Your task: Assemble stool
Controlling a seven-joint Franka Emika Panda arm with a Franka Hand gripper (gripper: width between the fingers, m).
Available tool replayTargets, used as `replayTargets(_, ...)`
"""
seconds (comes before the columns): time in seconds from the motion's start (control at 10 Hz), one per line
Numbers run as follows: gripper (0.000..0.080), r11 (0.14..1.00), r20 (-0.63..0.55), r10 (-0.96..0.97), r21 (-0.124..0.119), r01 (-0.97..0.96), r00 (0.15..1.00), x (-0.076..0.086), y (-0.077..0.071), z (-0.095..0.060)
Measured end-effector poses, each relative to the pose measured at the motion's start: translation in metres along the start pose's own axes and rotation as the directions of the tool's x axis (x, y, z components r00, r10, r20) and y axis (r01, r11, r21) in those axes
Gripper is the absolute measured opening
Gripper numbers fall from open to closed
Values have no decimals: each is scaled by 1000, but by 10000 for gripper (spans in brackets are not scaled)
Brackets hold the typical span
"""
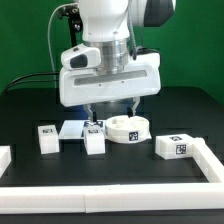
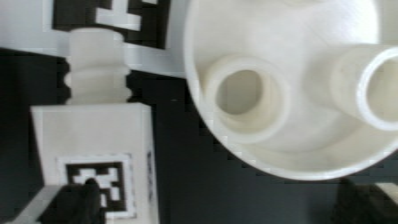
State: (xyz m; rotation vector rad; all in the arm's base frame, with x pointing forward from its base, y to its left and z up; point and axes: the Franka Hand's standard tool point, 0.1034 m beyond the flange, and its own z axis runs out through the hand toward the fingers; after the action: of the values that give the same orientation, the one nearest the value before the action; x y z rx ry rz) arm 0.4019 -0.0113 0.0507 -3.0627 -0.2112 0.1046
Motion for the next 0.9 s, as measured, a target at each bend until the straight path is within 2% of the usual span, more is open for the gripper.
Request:
replayTargets(0.1, 649, 1000, -20, -21, -16, 20, 1000, 1, -3, 3)
replayTargets(0.2, 649, 997, -36, -64, -39, 62, 997, -8, -12, 15)
replayTargets(0.3, 649, 997, -25, -66, -37, 65, 998, -15, -16, 19)
replayTargets(0.4, 649, 997, -38, -66, -46, 64, 997, -20, -16, 22)
replayTargets(0.6, 649, 995, -82, -75, -69, 70, 994, -22, -16, 24)
replayTargets(0.9, 649, 995, -93, -78, -73, 72, 993, -19, -16, 23)
